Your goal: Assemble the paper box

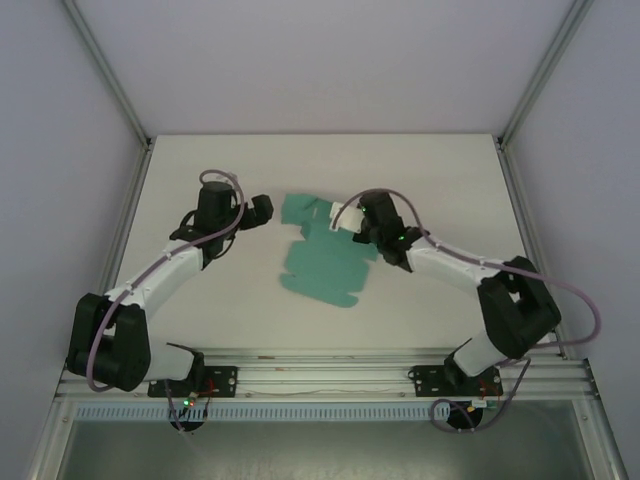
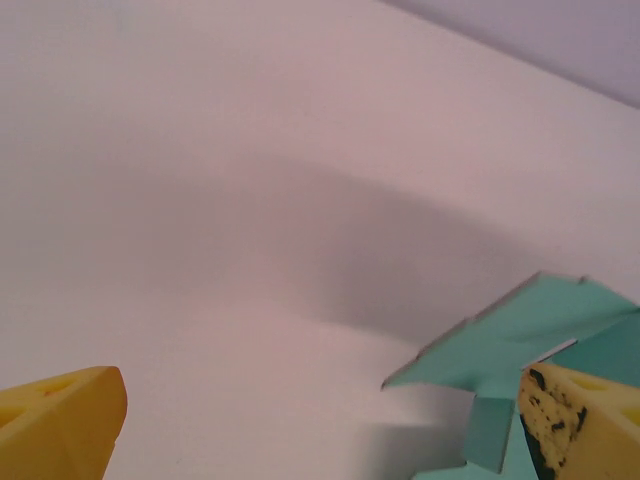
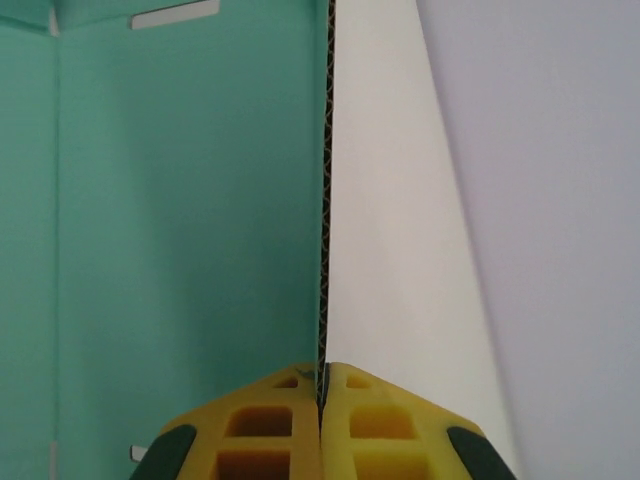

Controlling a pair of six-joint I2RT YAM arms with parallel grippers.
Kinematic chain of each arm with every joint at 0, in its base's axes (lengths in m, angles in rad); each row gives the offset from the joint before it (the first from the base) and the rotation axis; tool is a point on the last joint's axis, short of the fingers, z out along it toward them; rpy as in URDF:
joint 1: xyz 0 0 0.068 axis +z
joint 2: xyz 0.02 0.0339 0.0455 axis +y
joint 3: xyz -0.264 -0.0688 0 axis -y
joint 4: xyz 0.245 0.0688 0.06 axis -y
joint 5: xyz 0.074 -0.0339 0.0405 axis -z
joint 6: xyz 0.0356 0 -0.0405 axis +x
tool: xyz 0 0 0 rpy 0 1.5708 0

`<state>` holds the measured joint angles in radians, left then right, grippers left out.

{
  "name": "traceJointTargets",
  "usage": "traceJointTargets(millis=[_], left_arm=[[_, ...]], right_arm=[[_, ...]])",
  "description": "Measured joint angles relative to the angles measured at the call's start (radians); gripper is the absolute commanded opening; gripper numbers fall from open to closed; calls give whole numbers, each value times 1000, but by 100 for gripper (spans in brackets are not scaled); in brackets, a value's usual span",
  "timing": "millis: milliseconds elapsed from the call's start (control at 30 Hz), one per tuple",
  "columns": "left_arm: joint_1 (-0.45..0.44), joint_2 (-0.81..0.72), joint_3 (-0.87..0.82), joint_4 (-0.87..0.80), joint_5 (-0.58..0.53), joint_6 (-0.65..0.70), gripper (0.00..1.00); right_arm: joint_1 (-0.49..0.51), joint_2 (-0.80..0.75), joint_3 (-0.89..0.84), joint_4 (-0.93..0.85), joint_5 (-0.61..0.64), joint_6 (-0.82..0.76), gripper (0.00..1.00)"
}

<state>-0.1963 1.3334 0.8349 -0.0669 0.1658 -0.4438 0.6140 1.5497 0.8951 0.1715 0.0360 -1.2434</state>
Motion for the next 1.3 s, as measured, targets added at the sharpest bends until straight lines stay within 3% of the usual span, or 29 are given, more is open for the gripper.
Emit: traceJointTargets(millis=[233,367,433,600,767,900,1300], left_arm=[[86,25,-26,1,-46,-16,100],[114,108,-24,38,-32,1,100],[116,161,-25,71,25,25,98],[97,227,-69,221,202,85,96],[8,242,-132,351,292,156,91],[-72,251,-153,416,302,220,87],[-146,299,-183,532,279,352,87]], right_arm=[[32,60,-129,392,-80,-321,0],[43,110,-164,563,-108,-393,0],[43,137,-170,625,-115,-409,0],[43,171,-171,684,-111,-421,0],[45,189,-171,697,-104,-422,0],[47,192,-171,697,-88,-422,0],[77,243,-156,730,30,-437,0]])
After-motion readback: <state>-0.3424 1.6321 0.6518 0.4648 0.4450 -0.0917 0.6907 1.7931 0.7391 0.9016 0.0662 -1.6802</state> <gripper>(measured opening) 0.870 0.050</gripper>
